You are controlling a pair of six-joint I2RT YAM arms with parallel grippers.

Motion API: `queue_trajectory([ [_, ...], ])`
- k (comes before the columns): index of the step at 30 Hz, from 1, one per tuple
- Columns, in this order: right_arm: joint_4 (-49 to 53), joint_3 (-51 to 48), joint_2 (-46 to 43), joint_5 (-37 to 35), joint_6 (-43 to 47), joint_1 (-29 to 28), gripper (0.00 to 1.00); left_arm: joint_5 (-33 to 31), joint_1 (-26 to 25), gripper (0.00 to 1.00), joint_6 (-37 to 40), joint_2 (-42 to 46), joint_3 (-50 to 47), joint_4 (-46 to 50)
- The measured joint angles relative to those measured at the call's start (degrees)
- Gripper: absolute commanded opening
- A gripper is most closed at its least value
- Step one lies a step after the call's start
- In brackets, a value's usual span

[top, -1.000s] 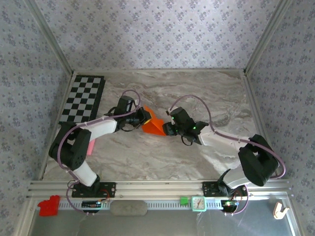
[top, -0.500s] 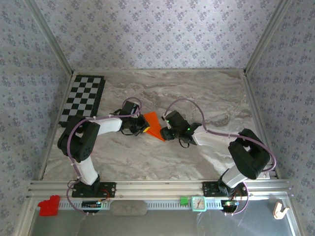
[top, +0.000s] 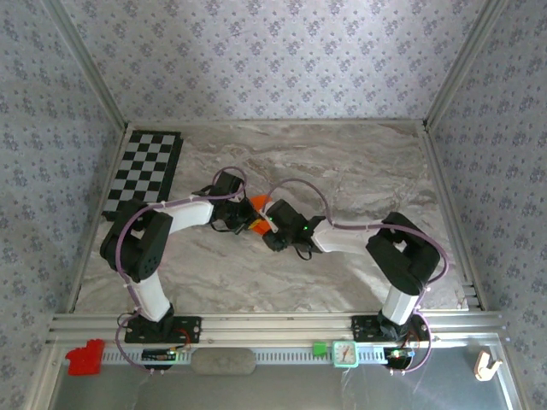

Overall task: Fold a paper plane with a square sheet of paper (pick it up from the middle)
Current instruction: Move the paper to the center of the table, then fourth fold the wing at the center of the table.

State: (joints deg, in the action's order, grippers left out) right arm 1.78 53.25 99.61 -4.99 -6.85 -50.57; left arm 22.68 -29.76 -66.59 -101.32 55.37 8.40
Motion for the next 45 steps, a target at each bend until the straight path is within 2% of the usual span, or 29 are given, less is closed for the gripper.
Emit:
queue_trajectory([
  [15,-1.31,0.63,2.29,-2.84,0.55,-1.2,0.38,0.24,0.0,0.13,-1.9,0.0,0.0,0.68],
  [27,-1.62,-0.81,2.29,-4.74,0.5,-1.22,0.29,0.66,0.11,0.14,-2.12,0.0,0.0,0.7],
  [33,-1.64,-0.94,2.29,-5.25,0.57,-1.22,0.21,0.68,0.13,0.15,-2.1,0.02,0.02,0.87],
  [39,-1.64,-0.94,2.29,-5.18,0.74,-1.22,0.15,0.87,1.2,0.23,-1.97,0.35,0.04,1.33],
  [45,-2.32,-1.11,2.27,-2.27,0.72,-0.46,0.11,0.63,4.63,0.4,-1.03,4.22,-0.11,3.08],
])
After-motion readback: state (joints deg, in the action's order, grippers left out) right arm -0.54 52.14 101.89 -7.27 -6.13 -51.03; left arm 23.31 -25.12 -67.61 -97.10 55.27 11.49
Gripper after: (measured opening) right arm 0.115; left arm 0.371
